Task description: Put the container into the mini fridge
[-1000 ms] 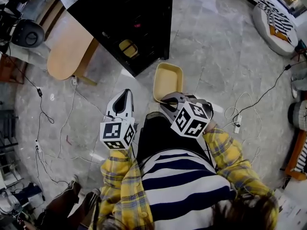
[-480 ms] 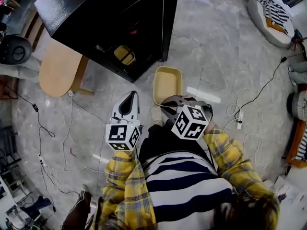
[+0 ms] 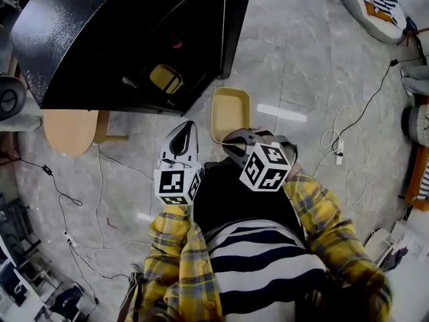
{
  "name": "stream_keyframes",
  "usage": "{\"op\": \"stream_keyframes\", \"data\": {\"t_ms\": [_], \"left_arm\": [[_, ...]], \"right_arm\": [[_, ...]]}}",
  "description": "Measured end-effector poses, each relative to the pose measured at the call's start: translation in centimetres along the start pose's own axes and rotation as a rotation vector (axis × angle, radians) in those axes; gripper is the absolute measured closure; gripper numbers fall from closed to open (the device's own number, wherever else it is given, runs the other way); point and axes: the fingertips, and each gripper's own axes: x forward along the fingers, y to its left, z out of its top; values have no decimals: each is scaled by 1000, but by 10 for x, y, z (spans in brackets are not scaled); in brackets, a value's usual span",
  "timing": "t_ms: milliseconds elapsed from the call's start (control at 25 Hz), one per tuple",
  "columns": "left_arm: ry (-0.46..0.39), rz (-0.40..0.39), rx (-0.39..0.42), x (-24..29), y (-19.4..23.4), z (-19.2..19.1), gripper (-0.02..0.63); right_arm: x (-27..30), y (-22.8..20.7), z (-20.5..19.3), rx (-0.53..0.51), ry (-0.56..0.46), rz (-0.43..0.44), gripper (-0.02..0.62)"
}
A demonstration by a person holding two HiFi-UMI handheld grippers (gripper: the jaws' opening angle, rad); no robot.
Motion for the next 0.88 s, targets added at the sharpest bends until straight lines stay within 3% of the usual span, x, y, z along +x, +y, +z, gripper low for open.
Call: {"op": "stream_keyframes", "data": {"t_ms": [360,640,880], "left_arm": [[9,111,26,34,30,-24,588],[8,139,-30,54,34,-58,588],[41,204,-45,70,43,-90,588]], "right_arm": [[31,-31,-30,-55,20,57,557],[66,-45,-60,-104,24,147,557],[102,-48,-80,-218,30,232,557]]}}
